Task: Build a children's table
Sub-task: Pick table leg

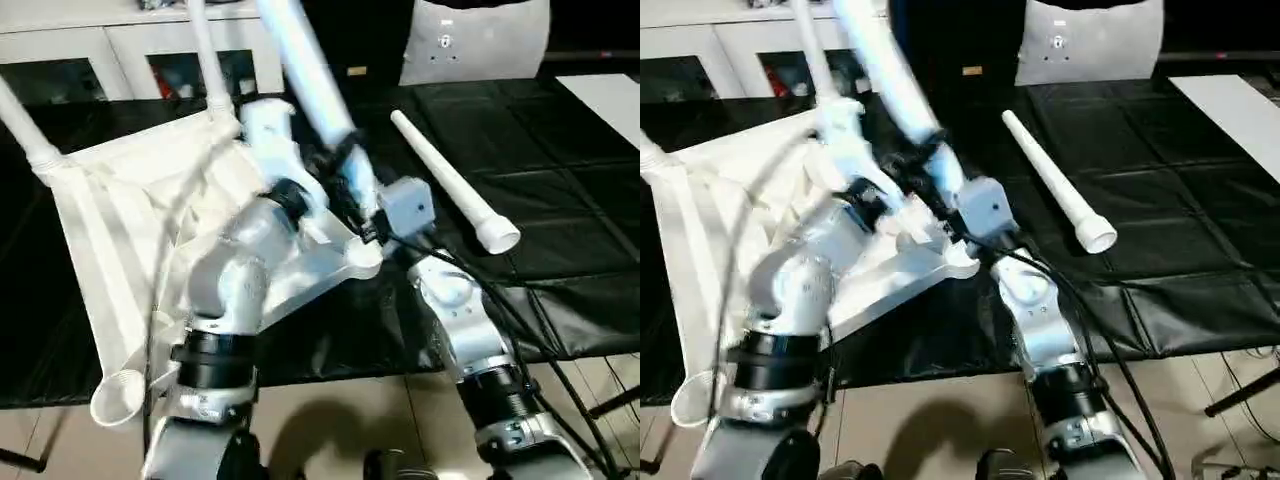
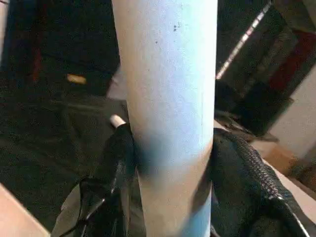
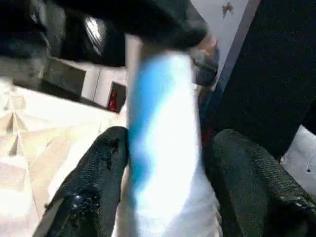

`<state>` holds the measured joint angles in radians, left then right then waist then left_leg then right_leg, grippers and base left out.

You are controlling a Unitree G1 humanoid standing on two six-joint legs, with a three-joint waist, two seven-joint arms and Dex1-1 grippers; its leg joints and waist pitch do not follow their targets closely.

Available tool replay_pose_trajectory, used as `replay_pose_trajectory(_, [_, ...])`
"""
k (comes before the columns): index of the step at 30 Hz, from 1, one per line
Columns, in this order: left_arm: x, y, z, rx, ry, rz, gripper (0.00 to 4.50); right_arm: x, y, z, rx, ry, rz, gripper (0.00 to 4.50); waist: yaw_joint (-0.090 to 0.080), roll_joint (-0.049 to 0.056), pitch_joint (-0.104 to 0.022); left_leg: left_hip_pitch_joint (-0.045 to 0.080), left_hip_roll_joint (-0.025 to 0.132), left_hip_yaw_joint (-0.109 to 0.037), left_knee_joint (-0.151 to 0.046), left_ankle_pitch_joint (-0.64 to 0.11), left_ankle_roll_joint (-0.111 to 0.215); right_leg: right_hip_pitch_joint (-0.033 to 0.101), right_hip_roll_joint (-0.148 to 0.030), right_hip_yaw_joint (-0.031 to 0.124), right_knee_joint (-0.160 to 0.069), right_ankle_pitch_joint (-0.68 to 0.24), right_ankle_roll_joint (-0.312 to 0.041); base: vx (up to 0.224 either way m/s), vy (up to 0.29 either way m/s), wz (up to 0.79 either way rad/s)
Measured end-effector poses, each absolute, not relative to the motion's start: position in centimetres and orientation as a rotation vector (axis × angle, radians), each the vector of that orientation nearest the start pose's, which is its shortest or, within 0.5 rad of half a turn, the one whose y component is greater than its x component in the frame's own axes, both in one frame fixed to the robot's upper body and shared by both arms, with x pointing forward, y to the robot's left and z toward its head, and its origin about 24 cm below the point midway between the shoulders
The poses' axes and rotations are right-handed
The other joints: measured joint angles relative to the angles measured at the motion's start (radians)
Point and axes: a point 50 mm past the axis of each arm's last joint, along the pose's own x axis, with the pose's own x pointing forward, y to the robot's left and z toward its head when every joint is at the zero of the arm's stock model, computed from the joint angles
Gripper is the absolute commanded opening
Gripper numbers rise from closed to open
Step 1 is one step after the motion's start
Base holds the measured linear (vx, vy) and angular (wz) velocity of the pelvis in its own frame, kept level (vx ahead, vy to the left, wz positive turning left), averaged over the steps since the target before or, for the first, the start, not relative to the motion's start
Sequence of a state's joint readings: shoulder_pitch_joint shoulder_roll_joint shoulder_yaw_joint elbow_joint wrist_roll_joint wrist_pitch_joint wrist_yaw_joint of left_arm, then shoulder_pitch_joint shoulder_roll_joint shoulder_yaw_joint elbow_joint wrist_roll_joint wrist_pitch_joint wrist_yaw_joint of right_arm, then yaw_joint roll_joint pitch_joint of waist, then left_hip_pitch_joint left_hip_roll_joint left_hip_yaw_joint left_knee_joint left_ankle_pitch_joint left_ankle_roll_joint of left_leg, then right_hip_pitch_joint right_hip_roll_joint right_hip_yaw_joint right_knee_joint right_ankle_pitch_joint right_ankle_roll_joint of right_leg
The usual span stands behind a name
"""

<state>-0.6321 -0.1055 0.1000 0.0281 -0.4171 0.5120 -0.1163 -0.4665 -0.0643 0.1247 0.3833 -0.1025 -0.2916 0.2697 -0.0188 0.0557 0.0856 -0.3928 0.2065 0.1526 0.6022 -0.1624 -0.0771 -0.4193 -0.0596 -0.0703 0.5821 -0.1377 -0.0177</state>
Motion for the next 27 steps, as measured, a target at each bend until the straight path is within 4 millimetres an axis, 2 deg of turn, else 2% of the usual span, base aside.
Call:
replay_pose_trajectory(7, [34.0, 7.8, 16.8, -0.456, -0.052, -0.438, 1.95, 32.4, -8.8, 10.1, -0.228, -0.309, 0.551, 3.94, 0.007, -0.001, 0.0, 0.0, 0.0, 0.0, 0.002, 0.0, 0.0, 0.001, 0.0, 0.0, 0.0, 0.002, -0.001, 0.0, 0.0, 0.0])
replay_pose_trajectory(12, [34.4, 9.0, 16.5, -0.415, -0.039, -0.432, 1.95, 32.0, -9.8, 11.9, 0.011, -0.291, 0.643, 4.36, 0.018, -0.001, 0.0, 0.002, 0.001, 0.0, 0.003, 0.0, 0.0, 0.002, 0.0, 0.0, 0.001, 0.002, -0.001, 0.0, 0.0, 0.0])
replay_pose_trajectory(14, [34.5, 9.6, 16.4, -0.393, -0.031, -0.445, 1.95, 31.9, -10.8, 12.1, 0.139, -0.225, 0.687, 4.47, 0.023, -0.004, -0.002, 0.003, 0.001, 0.0, 0.003, 0.0, 0.0, 0.002, 0.0, 0.001, 0.001, 0.003, -0.001, 0.0, 0.0, 0.0])
replay_pose_trajectory(19, [34.7, 10.9, 16.5, -0.383, -0.012, -0.476, 1.95, 32.3, -13.3, 13.1, 0.406, -0.104, 0.685, 4.5, 0.027, -0.005, -0.003, 0.003, 0.0, 0.001, 0.005, 0.0, 0.0, 0.003, 0.0, 0.001, 0.002, 0.004, -0.001, 0.0, 0.0, 0.0])
replay_pose_trajectory(23, [34.8, 11.0, 17.3, -0.418, 0.003, -0.566, 1.95, 33.0, -15.0, 14.4, 0.555, -0.023, 0.676, 4.5, 0.03, -0.005, -0.003, 0.004, 0.0, 0.001, 0.005, 0.0, 0.0, 0.003, 0.0, 0.002, 0.002, 0.004, -0.001, 0.0, 0.0, 0.0])
replay_pose_trajectory(27, [34.6, 11.0, 17.4, -0.452, 0.023, -0.639, 1.95, 33.0, -15.4, 15.0, 0.646, -0.002, 0.69, 4.5, 0.035, -0.005, -0.003, 0.003, 0.0, 0.002, 0.004, 0.0, 0.0, 0.002, 0.0, 0.002, 0.002, 0.004, -0.001, 0.0, 0.0, 0.0])
